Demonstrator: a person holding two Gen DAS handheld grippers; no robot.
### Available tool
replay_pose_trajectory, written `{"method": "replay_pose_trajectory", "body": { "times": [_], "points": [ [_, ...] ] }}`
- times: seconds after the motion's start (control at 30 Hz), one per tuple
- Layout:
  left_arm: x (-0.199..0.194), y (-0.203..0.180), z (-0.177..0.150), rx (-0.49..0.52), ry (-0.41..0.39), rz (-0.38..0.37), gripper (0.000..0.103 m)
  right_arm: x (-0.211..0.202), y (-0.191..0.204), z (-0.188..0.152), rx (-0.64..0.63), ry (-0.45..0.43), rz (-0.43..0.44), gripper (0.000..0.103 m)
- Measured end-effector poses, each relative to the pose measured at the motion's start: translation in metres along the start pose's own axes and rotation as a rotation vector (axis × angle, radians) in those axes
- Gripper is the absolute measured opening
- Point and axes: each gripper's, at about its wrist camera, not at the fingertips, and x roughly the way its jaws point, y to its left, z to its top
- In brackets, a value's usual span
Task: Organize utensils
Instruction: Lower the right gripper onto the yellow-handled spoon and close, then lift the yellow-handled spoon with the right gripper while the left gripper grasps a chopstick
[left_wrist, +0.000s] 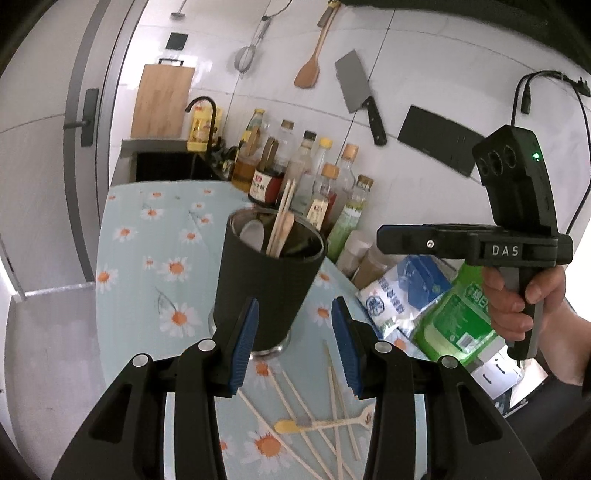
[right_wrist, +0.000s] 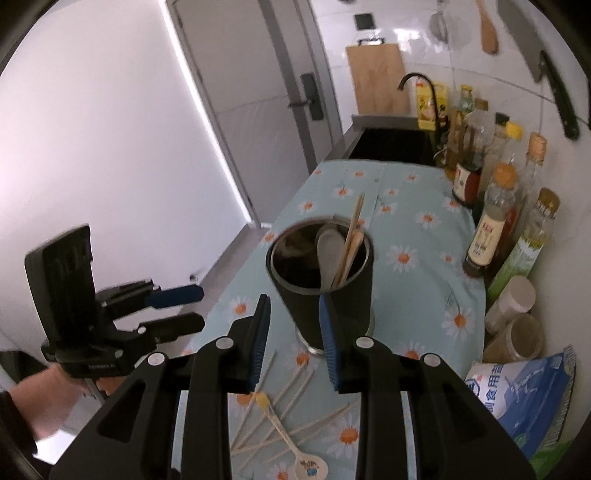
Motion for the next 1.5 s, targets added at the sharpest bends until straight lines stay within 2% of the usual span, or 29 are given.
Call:
{"method": "replay_pose_trajectory", "body": {
  "times": [0.17, 0.27, 0.33, 0.4, 0.6, 0.77, 1.0, 1.23, 1.37, 1.5],
  "points": [
    [-0.001, 0.001, -0.022, -0.048, 0.021, 0.002, 0.04, 0.027, 0.012, -0.022, -0.093, 0.143, 0.027, 0.029],
    [-0.003, 0.003, -0.037, -0.078, 0.034, 0.004, 0.04, 0.047, 0.021, -0.04, -0.18, 0.26, 0.062, 0.029],
    [-0.003, 0.005, -0.045, -0.098, 0.043, 0.001, 0.04, 0.062, 0.028, -0.054, -0.24, 0.367, 0.118, 0.029],
    [-0.004, 0.007, -0.053, -0.115, 0.046, -0.004, 0.04, 0.075, 0.036, -0.069, -0.315, 0.449, 0.113, 0.029],
    [-0.005, 0.011, -0.079, -0.17, 0.058, -0.008, 0.04, 0.101, 0.044, -0.096, -0.402, 0.587, 0.116, 0.029],
    [-0.006, 0.012, -0.097, -0.195, 0.072, -0.006, 0.04, 0.123, 0.051, -0.116, -0.471, 0.692, 0.076, 0.029],
    [-0.009, 0.018, -0.116, -0.249, 0.079, -0.018, 0.04, 0.145, 0.061, -0.127, -0.524, 0.781, 0.047, 0.028],
    [-0.008, 0.024, -0.124, -0.283, 0.077, -0.031, 0.04, 0.159, 0.071, -0.137, -0.578, 0.841, 0.019, 0.021],
    [-0.007, 0.027, -0.124, -0.293, 0.076, -0.039, 0.04, 0.17, 0.071, -0.142, -0.572, 0.88, -0.01, 0.013],
    [-0.007, 0.029, -0.124, -0.3, 0.079, -0.044, 0.04, 0.178, 0.071, -0.143, -0.567, 0.901, -0.019, 0.011]
  ]
}}
